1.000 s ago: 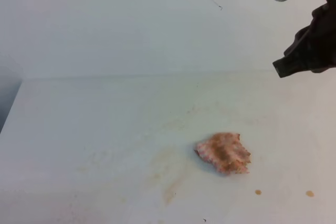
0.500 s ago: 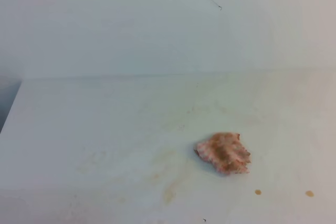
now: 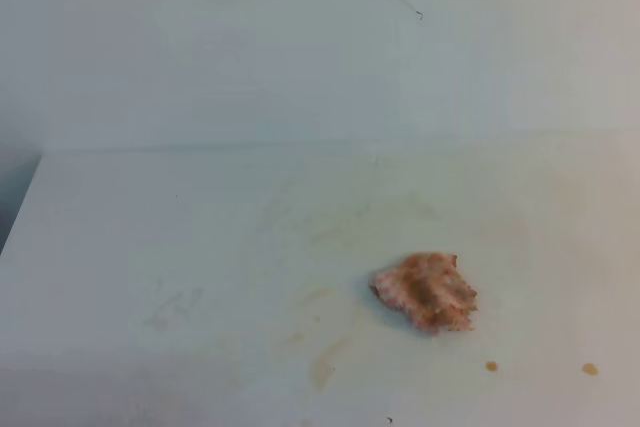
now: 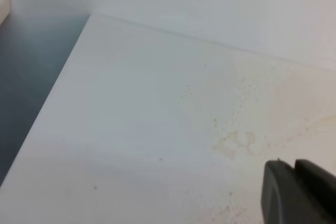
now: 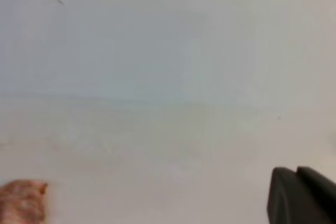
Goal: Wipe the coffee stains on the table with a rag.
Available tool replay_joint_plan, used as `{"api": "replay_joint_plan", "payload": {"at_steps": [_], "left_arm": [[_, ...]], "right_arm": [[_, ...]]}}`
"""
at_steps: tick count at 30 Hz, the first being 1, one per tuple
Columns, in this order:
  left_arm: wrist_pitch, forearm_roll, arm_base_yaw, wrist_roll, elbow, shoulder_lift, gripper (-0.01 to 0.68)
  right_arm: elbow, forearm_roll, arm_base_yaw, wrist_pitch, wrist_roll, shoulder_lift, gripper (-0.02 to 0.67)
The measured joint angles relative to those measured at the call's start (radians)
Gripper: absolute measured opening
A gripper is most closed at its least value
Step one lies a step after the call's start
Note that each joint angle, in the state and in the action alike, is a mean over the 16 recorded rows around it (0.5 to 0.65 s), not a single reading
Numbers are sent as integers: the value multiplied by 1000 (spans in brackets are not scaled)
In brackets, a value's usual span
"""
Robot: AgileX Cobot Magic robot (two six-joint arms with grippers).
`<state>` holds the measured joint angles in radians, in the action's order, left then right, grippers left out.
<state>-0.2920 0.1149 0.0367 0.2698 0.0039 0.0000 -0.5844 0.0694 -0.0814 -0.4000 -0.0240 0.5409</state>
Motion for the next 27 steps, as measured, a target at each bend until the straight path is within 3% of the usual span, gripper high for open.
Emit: {"api": "replay_joint_plan", "payload": {"at_steps": [6, 13, 27], "left_arm": [[0, 0, 0, 0, -2, 0, 0], [0, 0, 0, 0, -4, 0, 0], [0, 0, 0, 0, -4, 0, 0]], "right_arm": [[259, -4, 95, 55, -29, -205, -2], [471, -10, 130, 102, -75, -402, -2], [602, -63, 140, 45, -118, -552, -2]]}}
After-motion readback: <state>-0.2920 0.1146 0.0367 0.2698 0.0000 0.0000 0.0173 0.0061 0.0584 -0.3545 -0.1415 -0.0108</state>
